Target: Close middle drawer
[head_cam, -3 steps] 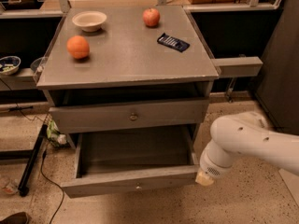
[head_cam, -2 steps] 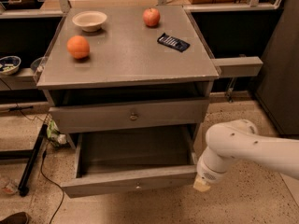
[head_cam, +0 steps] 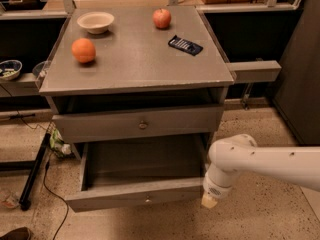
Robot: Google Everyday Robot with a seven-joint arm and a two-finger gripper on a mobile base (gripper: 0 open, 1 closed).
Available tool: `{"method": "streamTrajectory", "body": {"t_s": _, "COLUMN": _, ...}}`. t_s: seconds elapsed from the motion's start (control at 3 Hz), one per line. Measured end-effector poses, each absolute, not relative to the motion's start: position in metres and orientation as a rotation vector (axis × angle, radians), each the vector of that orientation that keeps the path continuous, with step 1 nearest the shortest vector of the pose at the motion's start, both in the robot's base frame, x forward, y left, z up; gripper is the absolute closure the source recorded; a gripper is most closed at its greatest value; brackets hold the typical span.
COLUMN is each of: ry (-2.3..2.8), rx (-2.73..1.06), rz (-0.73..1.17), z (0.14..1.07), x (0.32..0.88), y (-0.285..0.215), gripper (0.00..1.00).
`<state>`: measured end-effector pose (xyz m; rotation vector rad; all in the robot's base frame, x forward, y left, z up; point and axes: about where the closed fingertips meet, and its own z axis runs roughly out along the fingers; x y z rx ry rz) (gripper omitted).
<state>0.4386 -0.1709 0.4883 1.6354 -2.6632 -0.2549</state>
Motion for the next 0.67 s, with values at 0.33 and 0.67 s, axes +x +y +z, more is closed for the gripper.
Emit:
{"method": "streamTrajectory", "body": {"t_s": 0.33, "ry": -2.684, "rx": 1.574, "rz": -0.259, "z": 0.458, "x": 0.434, "y": -0.170, "gripper": 1.00}}
{"method": "streamTrajectory", "body": {"t_s": 0.67, "ry": -2.695, "rx": 1.528, "rz": -0.263, "z": 0.432, "x": 0.438, "y": -0.169, "gripper": 1.00}}
